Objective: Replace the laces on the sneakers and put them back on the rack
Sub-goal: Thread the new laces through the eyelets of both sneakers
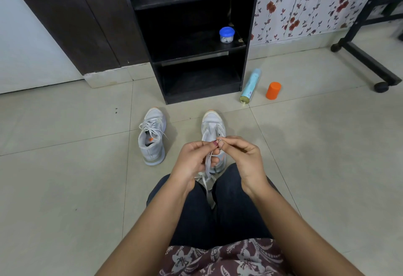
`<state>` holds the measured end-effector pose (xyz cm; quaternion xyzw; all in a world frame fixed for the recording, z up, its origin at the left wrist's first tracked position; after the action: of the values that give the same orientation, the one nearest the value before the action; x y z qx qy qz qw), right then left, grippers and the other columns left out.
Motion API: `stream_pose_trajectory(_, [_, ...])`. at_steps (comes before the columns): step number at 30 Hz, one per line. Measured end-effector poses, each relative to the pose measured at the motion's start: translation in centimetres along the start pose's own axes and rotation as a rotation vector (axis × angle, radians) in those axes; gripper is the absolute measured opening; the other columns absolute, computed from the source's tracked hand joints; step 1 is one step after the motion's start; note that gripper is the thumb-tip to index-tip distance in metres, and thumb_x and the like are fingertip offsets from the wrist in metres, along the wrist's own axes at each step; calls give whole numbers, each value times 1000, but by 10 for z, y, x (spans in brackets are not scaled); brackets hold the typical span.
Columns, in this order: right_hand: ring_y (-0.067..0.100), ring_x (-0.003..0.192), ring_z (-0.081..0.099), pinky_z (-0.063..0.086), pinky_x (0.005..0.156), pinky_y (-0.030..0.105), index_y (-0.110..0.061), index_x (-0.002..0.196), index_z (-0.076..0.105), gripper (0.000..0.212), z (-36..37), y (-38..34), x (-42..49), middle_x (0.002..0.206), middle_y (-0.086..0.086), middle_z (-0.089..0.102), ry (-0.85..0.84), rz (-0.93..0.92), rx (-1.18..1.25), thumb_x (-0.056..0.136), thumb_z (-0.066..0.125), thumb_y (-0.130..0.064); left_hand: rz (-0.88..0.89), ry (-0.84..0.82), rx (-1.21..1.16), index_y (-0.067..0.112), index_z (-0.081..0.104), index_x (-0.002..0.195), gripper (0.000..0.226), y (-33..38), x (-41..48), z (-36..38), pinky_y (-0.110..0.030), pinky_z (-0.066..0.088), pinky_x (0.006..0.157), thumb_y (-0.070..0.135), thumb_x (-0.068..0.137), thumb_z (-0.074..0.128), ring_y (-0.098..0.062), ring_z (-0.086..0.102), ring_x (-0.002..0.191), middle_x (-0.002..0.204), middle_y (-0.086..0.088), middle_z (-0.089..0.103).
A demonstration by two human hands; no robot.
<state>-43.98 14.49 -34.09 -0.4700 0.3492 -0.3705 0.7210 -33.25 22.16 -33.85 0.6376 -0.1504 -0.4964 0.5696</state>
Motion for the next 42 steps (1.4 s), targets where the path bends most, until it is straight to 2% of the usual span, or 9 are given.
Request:
stream_pose_trajectory(7, [4,81,68,48,70,9,2,89,72,8,4,1,1,80,2,73,-16,47,16,83,67,1,21,24,-14,9,67,72,17,-3,3,-3,-26,54,71,17,88,67,-12,58,57,59,0,61])
stream_pose_trajectory(16, [11,87,69,49,75,14,-6,85,74,7,4,2,-1,86,7,73,44,18,-14,83,68,-2,47,19,-36,11,68,78,16,-4,1,2,-23,50,65,15,91,62,-10,55,54,61,1,57])
stream_pose_trajectory(19, [12,96,67,48,84,18,-14,89,76,11,2,-5,0,91,-1,73,41,-93,-146,82,71,-7,99,33,-6,18,71,65,28,2,0,1,-25,49,70,12,91,62,-11,53,58,56,2,56])
stream_pose_trajectory(22, [8,103,62,42,87,12,-23,103,74,22,1,-16,-3,100,-5,70,34,-253,-348,82,73,-16,134,50,27,24,68,51,41,7,-1,1,-31,46,82,12,90,62,-11,53,62,52,5,55])
stream_pose_trajectory(26, [14,106,59,49,92,29,-27,99,75,19,4,-24,-8,97,-8,69,34,-379,-445,83,72,-17,157,73,-11,18,61,51,38,9,-2,1,-30,45,77,10,89,62,-15,53,65,51,4,54])
stream_pose_trajectory(31, [19,107,60,49,95,37,-27,103,74,21,7,-19,-5,99,-6,69,-17,-324,-413,84,71,-18,176,86,-15,22,61,46,44,12,-2,-2,-25,44,69,8,88,62,-16,52,66,49,6,53])
stream_pose_trajectory(34, [18,105,64,50,93,27,-22,115,69,30,11,-8,-3,107,3,69,-71,-148,-198,86,68,-11,188,89,-5,22,61,46,45,13,-2,-2,-26,44,71,7,88,61,-16,52,65,49,6,53])
stream_pose_trajectory(37, [13,107,65,49,86,19,-6,109,71,23,14,-1,-3,108,8,72,-76,-12,-28,87,65,-7,198,74,2,23,63,48,44,13,-2,-2,-27,45,72,9,89,61,-13,52,63,51,5,55])
stream_pose_trajectory(42, [11,99,68,50,77,14,-6,102,72,17,14,7,-3,101,5,74,-32,87,107,88,62,-7,163,48,32,22,67,53,39,7,1,-2,-28,45,74,14,91,62,-14,55,62,53,4,57])
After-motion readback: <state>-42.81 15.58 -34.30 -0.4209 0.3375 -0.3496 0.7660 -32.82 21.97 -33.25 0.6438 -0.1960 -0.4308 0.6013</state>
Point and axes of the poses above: each hand's wrist, its own x-axis towards the middle knuckle, its own z-axis out of the palm, y = z × x, the point moved 8 cm from there along x, towards the middle knuckle
